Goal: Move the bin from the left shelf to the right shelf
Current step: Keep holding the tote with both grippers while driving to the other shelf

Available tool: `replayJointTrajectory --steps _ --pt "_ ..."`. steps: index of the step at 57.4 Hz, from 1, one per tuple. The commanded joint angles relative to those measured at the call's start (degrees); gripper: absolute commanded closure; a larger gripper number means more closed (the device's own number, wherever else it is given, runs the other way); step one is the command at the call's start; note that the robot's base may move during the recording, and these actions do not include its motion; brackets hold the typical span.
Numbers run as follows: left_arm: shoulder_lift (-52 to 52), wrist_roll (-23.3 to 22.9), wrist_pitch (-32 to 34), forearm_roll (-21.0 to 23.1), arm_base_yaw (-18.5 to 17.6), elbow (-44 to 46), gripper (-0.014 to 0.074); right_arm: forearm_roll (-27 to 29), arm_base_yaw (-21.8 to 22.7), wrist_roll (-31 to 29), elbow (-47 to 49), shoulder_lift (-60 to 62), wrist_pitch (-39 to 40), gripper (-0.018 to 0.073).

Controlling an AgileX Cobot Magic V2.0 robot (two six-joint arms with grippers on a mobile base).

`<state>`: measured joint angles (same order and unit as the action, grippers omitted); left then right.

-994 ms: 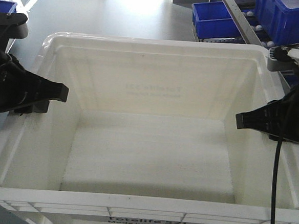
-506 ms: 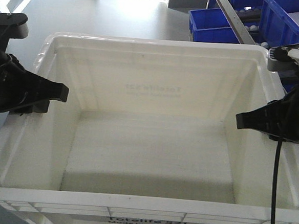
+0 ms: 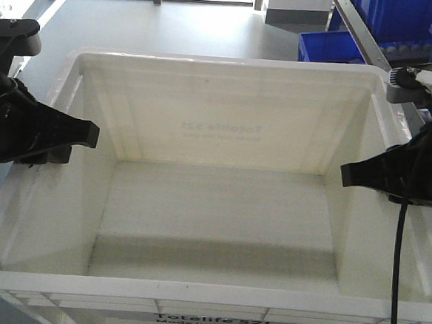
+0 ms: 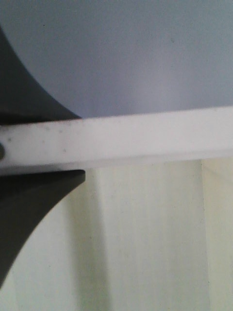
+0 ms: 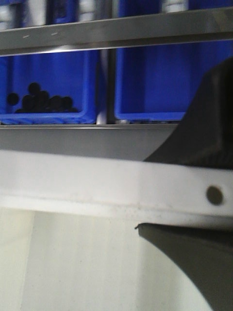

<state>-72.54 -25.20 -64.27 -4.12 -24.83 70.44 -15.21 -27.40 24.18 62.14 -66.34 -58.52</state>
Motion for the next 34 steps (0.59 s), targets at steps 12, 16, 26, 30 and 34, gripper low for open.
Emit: replayJointTrajectory --steps 12,16,26,30,34 --pt "2.21 0.51 5.79 0.44 -0.37 1.91 0.0603 -2.09 0.02 -1.05 2.49 1.52 6.03 0.0550" --pt "2.21 0.51 5.79 0.44 -0.37 1.91 0.0603 -2.09 0.02 -1.05 2.49 1.52 6.03 0.0550" --pt "2.21 0.51 5.79 0.44 -0.37 1.91 0.0603 -2.09 0.02 -1.05 2.49 1.52 6.03 0.0550" --pt "2.21 0.51 5.79 0.44 -0.37 1.91 0.0603 -2.09 0.02 -1.05 2.49 1.52 6.03 0.0550" --pt "2.21 0.51 5.79 0.44 -0.37 1.91 0.0603 -2.04 0.02 -1.05 2.49 1.52 6.03 0.0550"
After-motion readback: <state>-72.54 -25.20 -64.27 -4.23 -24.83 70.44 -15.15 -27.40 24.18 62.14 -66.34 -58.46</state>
